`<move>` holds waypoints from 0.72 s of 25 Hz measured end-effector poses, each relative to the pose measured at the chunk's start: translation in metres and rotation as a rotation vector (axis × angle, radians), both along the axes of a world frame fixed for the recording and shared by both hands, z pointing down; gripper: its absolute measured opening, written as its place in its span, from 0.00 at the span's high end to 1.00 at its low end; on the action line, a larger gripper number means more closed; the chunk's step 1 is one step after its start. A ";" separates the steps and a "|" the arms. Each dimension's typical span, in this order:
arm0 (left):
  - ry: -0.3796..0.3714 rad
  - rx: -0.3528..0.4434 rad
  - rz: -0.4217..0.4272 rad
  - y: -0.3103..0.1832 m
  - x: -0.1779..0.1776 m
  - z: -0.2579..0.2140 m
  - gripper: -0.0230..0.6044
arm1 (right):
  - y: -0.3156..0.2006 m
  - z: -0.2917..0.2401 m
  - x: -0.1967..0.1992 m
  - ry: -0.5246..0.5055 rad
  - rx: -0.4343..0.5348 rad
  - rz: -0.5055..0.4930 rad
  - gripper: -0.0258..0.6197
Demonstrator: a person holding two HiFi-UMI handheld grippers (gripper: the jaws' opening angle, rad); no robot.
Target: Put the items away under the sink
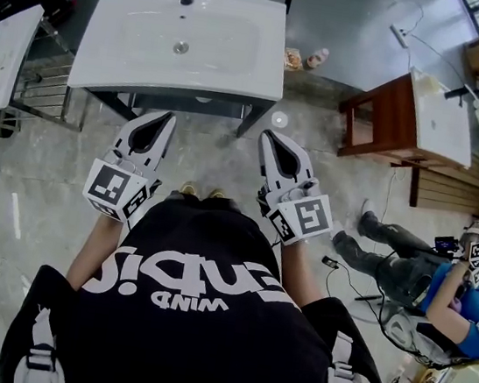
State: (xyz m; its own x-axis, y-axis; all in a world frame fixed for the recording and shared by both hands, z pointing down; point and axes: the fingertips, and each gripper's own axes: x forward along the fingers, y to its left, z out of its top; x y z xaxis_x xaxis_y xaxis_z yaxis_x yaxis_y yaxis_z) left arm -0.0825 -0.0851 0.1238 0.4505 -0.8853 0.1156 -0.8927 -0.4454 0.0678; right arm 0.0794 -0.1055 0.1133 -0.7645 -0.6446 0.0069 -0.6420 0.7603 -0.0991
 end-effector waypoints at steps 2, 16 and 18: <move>-0.001 0.003 -0.001 -0.001 0.000 0.001 0.93 | -0.001 0.000 -0.003 0.000 0.004 0.002 0.93; -0.001 0.011 0.002 0.002 0.002 -0.003 0.93 | 0.001 -0.006 -0.009 0.006 0.024 -0.008 0.93; -0.004 0.011 0.004 0.001 0.005 -0.002 0.93 | 0.000 -0.005 -0.008 0.007 0.025 -0.011 0.93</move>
